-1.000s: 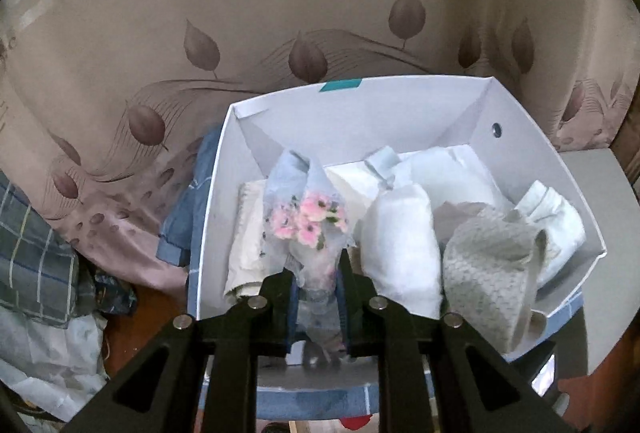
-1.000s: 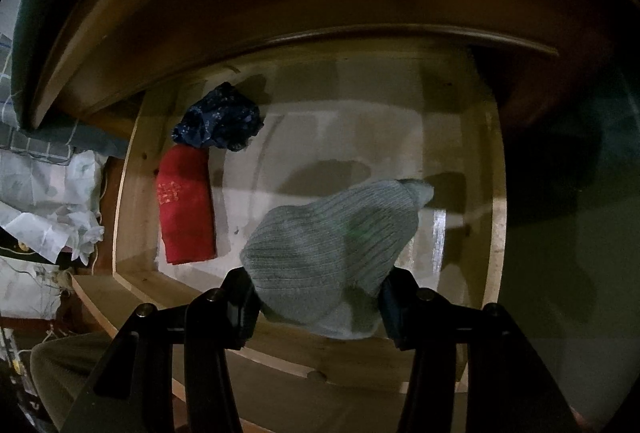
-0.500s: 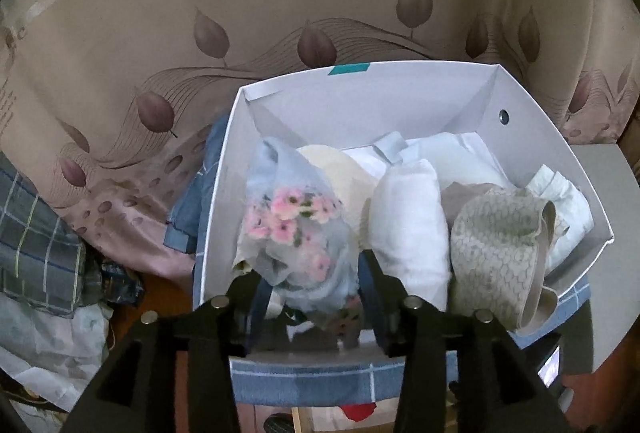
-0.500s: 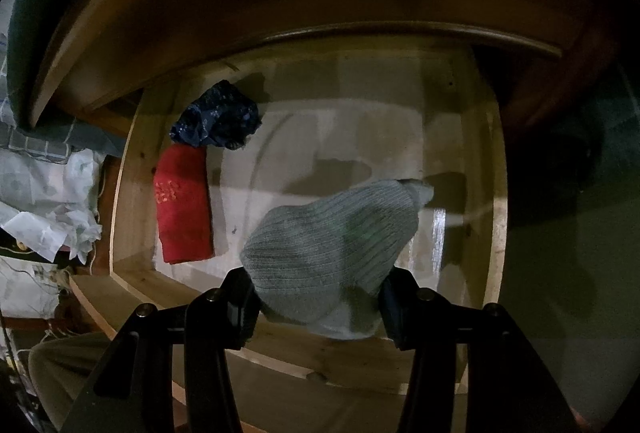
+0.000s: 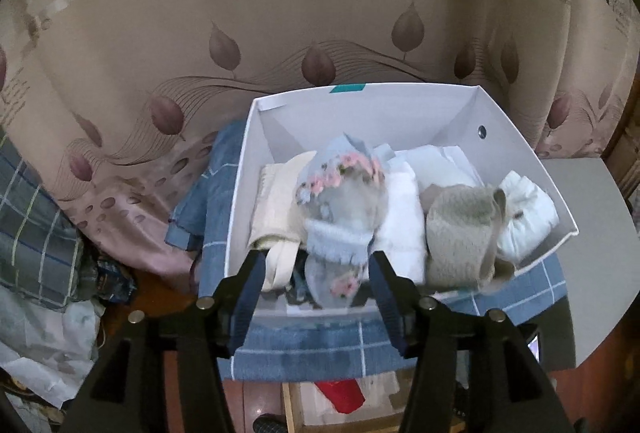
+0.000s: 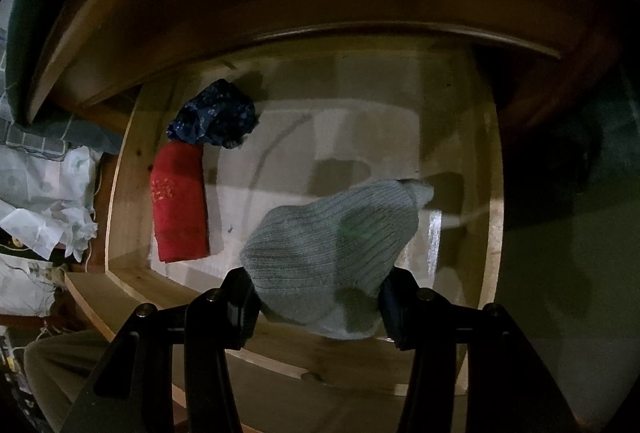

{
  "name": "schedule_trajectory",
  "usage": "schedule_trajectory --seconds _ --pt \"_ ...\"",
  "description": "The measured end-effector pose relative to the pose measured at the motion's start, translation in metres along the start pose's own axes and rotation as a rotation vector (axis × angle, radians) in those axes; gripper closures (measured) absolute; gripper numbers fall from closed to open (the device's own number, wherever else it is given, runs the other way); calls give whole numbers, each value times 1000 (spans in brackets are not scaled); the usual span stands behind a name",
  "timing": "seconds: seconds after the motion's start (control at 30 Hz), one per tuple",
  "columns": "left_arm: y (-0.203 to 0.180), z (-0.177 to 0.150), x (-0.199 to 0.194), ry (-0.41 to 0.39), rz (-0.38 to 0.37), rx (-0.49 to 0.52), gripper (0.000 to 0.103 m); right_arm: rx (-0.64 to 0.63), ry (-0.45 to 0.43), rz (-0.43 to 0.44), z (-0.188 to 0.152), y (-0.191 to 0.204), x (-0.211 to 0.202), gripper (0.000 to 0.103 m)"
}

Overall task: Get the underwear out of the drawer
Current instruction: 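Carry the floral underwear with the left tool into the white box and release, then drop the grey knit item into the box with the right tool while the left tool returns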

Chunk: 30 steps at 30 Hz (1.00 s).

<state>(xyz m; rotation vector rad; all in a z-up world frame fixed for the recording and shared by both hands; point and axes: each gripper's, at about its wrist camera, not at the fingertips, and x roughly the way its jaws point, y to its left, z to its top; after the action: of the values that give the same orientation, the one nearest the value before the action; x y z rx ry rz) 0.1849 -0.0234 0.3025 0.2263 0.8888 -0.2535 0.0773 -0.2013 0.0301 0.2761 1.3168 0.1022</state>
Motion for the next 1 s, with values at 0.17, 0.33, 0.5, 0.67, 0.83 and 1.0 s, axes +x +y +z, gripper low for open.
schedule_trajectory --seconds 0.17,0.33,0.5,0.67,0.83,1.0 --pt "0 -27 -25 -71 3 1 48 -6 -2 -2 0 0 -1 56" --pt "2 -62 -38 -99 21 -8 48 -7 -8 -11 0 0 -1 56" --pt "11 -105 -27 -73 63 -54 48 -3 1 -32 -1 -2 2 55" --pt "16 -146 6 -21 124 -50 48 0 -19 -35 -2 -1 -2 55" --pt "11 -177 43 27 159 -46 48 -50 -62 -55 -4 8 -9 55" --pt "21 -198 70 45 113 -163 48 -74 -106 -50 -3 13 -18 55"
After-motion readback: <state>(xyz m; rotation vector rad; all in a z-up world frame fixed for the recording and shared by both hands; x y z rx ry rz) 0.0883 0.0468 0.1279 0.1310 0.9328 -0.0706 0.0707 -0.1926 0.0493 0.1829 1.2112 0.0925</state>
